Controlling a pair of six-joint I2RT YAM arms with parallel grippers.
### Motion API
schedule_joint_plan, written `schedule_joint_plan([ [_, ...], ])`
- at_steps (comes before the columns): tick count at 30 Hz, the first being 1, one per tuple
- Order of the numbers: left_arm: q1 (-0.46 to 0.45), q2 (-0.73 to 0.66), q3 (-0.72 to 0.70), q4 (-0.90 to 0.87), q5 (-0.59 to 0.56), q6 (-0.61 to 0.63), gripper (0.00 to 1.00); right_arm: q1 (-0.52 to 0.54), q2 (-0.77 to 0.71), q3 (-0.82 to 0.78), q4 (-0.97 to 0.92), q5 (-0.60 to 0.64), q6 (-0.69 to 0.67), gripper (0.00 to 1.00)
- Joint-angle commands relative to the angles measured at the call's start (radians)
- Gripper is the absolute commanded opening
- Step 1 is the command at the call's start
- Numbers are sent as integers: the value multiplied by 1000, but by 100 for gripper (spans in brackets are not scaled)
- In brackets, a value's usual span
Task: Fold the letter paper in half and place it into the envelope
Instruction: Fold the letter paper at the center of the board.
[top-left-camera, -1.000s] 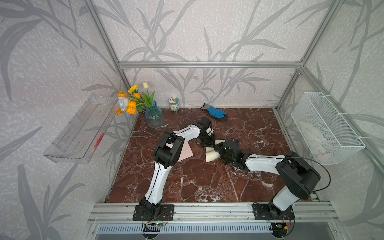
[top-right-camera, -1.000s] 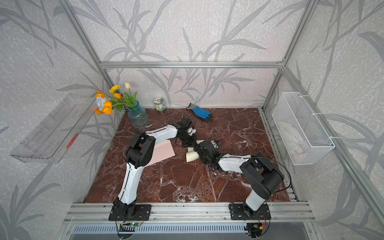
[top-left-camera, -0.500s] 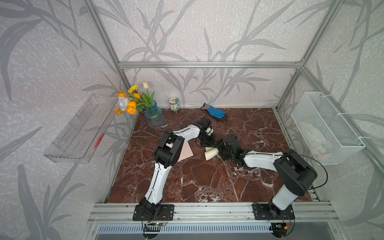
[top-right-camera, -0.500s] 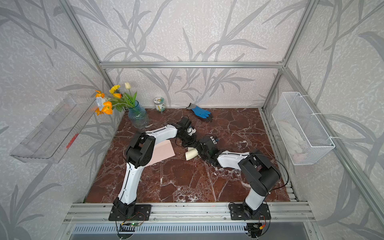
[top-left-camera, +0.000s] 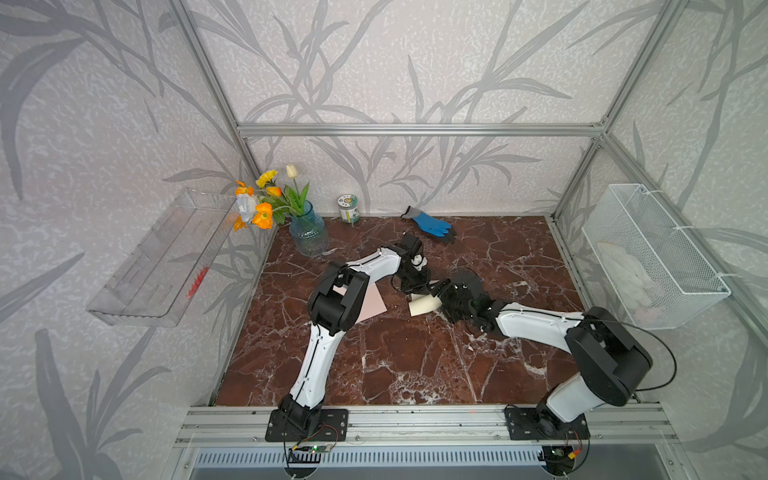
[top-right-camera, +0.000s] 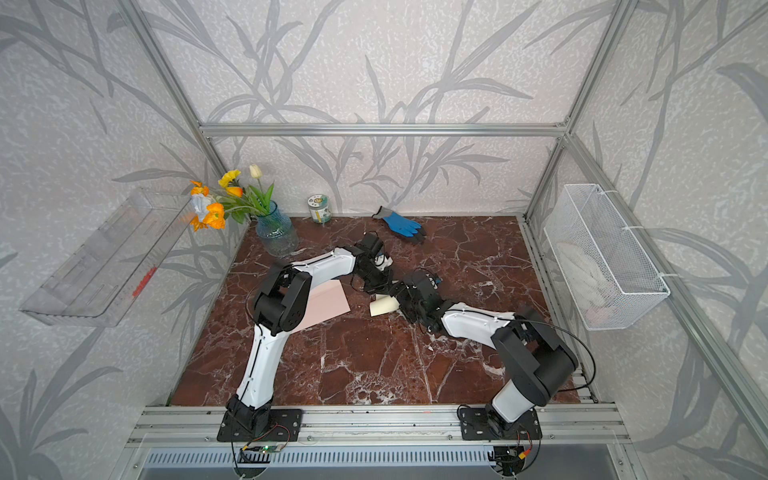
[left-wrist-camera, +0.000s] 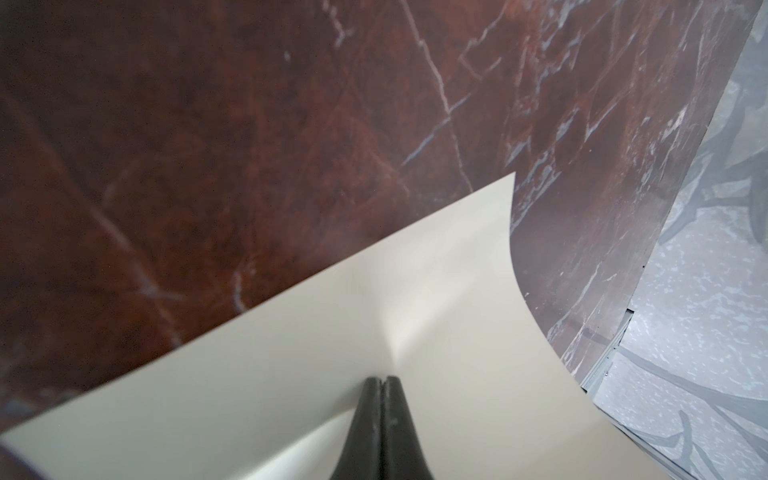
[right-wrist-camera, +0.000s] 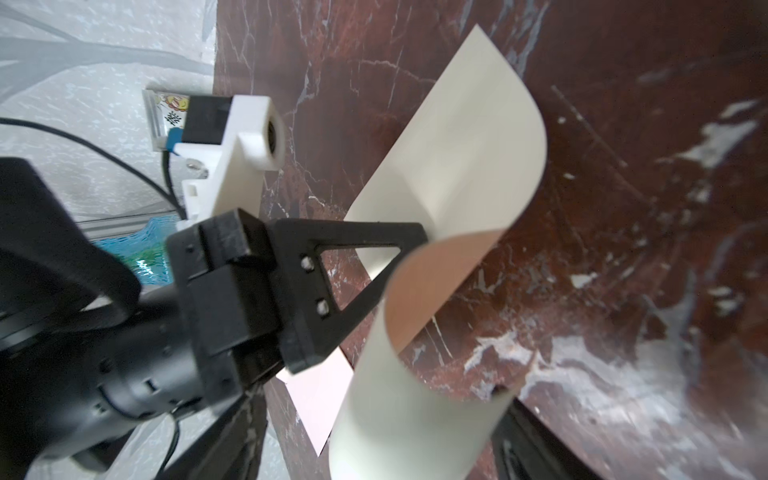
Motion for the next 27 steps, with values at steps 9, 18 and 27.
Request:
schedule_joint_plan([
  [9, -11, 121, -47, -123, -147, 24, 0, 1, -36, 13, -4, 20, -31, 83],
  [18, -5, 111, -58, -124, -156, 34, 0, 1, 37, -37, 88, -33, 33, 79],
  [27, -2, 115, -47, -132, -163, 49, 0, -40, 1, -64, 48, -52, 37, 50],
])
